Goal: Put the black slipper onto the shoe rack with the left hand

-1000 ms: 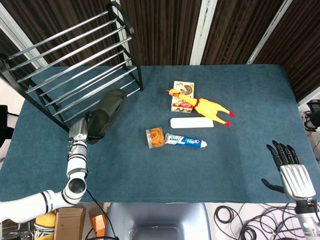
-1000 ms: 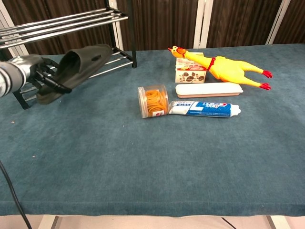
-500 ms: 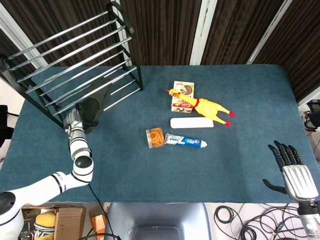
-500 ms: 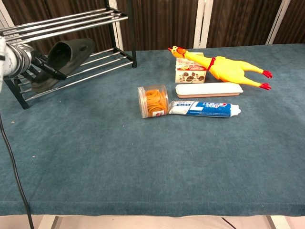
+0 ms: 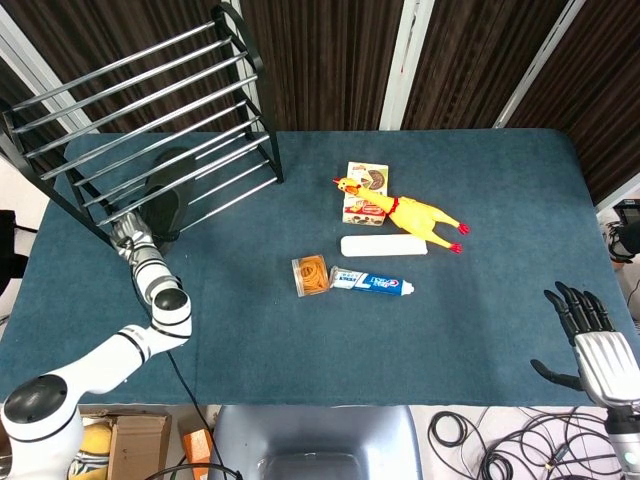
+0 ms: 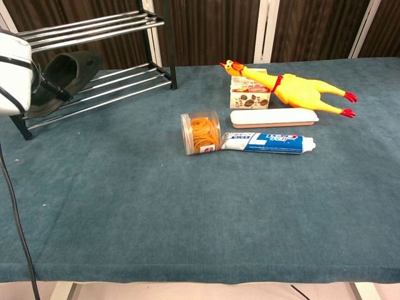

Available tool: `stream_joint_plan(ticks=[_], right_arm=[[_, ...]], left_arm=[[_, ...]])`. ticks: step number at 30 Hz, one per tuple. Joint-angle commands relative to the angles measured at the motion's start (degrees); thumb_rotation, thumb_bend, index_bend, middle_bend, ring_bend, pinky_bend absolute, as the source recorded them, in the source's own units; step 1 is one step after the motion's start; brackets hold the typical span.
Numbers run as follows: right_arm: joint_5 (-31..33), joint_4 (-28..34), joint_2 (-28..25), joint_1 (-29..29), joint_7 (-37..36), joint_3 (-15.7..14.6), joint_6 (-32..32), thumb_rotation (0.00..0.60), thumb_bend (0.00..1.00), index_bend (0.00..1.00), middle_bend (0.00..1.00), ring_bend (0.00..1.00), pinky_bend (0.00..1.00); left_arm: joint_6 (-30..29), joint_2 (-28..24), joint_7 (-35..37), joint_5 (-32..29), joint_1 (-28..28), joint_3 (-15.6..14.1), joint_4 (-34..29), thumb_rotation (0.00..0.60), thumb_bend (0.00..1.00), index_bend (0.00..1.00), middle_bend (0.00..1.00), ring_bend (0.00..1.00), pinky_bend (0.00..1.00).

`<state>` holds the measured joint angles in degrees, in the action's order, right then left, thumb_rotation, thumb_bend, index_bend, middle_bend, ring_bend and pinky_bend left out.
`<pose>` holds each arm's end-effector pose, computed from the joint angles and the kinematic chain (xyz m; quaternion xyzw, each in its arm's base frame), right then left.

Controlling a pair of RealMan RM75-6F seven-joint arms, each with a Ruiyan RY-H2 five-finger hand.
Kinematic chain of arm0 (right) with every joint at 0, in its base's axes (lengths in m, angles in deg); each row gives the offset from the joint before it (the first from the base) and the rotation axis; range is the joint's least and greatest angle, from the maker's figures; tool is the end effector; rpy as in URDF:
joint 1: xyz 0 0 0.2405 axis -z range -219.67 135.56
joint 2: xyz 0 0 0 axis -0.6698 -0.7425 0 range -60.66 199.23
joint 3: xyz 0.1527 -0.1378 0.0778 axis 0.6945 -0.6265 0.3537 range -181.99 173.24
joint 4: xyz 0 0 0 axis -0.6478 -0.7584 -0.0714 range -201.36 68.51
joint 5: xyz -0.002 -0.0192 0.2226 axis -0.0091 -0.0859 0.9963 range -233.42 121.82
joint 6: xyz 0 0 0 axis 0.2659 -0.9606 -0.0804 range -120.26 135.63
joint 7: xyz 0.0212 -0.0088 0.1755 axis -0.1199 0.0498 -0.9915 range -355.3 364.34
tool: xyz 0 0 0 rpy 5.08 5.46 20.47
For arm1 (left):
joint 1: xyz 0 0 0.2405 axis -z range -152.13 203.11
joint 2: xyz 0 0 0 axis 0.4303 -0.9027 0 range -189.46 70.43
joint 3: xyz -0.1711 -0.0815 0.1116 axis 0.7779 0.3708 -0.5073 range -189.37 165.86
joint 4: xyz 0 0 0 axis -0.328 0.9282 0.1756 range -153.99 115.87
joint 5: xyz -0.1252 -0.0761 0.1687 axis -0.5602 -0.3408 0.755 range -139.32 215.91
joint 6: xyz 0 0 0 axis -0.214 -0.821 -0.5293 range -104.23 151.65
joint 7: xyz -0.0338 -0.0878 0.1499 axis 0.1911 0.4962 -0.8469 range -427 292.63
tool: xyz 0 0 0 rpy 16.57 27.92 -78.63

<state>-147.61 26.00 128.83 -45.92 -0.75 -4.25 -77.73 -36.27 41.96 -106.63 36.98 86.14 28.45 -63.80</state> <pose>-0.2836 -0.1964 0.1399 0.6250 -0.3889 0.3907 0.5528 -0.1953 0.4880 0.0461 -0.2974 -0.6446 -0.3002 0.6371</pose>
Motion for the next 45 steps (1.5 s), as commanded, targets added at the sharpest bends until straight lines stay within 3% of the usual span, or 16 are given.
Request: stream_joint_plan(ticks=[1,8,15,19,23,25,27,31,45], right_arm=[[-0.2,-0.1,-0.2,0.0,-0.4,-0.1,0.1,0.6,0.08,0.0,0.0,0.0,0.02],[-0.5,-0.2,-0.7,0.0,-1.7,-0.3,-0.1,0.6,0.08,0.0,0.0,0.0,0.02],[-0.8,-0.5,-1.2,-0.1,-3.2,-0.5,0.2,0.6,0.08,0.0,0.0,0.0,0.02],[-0.8,-0.7,-1.4,-0.1,-3.9,-0.5,0.1,0.6,0.08,0.0,0.0,0.0,0.02],[-0.8,-0.7,-1.6,-0.2,-3.9,-0.5,0.4,0.6,0.08,0.0,0.0,0.0,0.02],[-0.7,-0.7,-1.6,-0.1,-4.0,-0.6,0.4,0.6,0.08,0.0,0.0,0.0,0.02],[-0.7,-0.8,-1.7,0.1,-4.3,-0.5,0.0,0.6,0.08,0.0,0.0,0.0,0.03],[-0.5,-0.8,-1.9,0.4,-5.3,-0.3,-0.7,0.6,0.08,0.0,0.0,0.0,0.03],[-0.9,-1.3,-2.2,0.6,-6.5,-0.4,-1.3,0.6,0.08,0.0,0.0,0.0,0.04]], left_arm=[[1.7,2.4,-0.9,0.4,1.9,1.5,5.0,0.6,0.31,0.39,0.77,0.77,0.94],[4.3,5.2,-1.3,0.8,3.6,4.1,11.8,0.6,0.31,0.35,0.74,0.74,0.92],[9.4,8.4,4.0,4.2,5.8,6.2,19.1,0.6,0.32,0.31,0.71,0.72,0.9],[12.3,9.8,5.8,5.8,6.4,6.9,22.9,0.6,0.32,0.23,0.61,0.61,0.82],[15.2,10.4,8.6,8.4,6.2,7.1,25.2,0.595,0.29,0.1,0.45,0.44,0.64],[15.9,10.8,10.6,10.5,6.2,6.7,26.0,0.51,0.28,0.05,0.37,0.36,0.52],[16.5,10.9,12.1,11.8,6.2,6.6,26.4,0.428,0.27,0.02,0.32,0.31,0.47],[17.6,11.4,13.5,14.0,6.4,6.6,27.4,0.366,0.26,0.01,0.28,0.26,0.39],[21.1,12.6,14.1,16.6,6.4,7.9,27.6,0.341,0.25,0.0,0.24,0.21,0.33]])
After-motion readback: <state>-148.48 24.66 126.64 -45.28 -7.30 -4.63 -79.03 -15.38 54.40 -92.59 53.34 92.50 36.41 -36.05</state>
